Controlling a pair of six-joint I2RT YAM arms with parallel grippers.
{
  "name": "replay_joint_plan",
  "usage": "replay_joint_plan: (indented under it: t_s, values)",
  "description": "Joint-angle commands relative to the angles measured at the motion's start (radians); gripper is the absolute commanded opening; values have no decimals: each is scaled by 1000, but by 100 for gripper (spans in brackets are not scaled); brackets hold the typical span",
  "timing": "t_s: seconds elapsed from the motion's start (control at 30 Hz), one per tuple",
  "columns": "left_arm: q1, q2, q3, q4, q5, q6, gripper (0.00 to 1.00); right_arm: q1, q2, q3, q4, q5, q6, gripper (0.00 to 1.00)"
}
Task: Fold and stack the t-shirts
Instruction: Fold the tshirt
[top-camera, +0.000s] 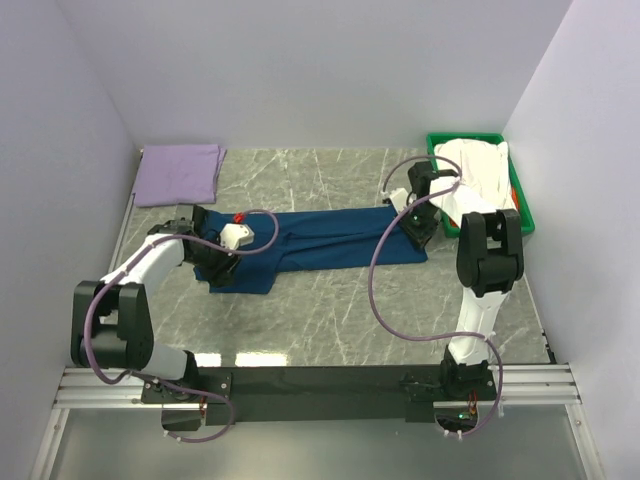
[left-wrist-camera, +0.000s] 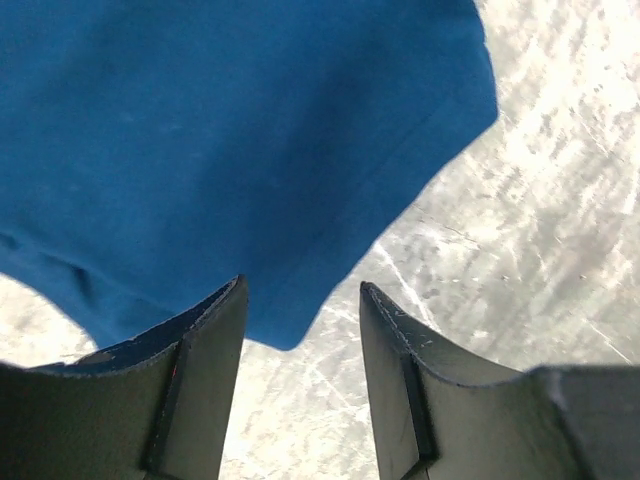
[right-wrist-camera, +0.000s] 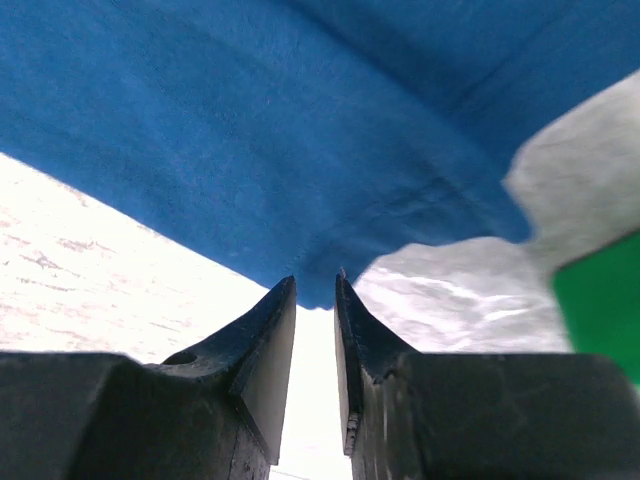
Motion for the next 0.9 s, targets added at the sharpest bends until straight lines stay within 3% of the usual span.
replay_joint_plan:
  t_s: [0.0,0.23,0.4,0.6,0.87]
  values:
    - [15,-24,29,39,-11,-14,54,-13,-7,-31,24,30,60,29]
    - [279,53,155,-155,80,57,55,-115,-51,-36,-13,-26,132,39]
    - [327,105,178,-174,100,31,56,-157,-13,7,-40,-82,204,42]
    - [377,202,203,-165,136,2,65,-175,74,84,-86,-164,258,43]
    - [382,237,177,-124,181,-21,66,-183,90,47,-99,-236,270,43]
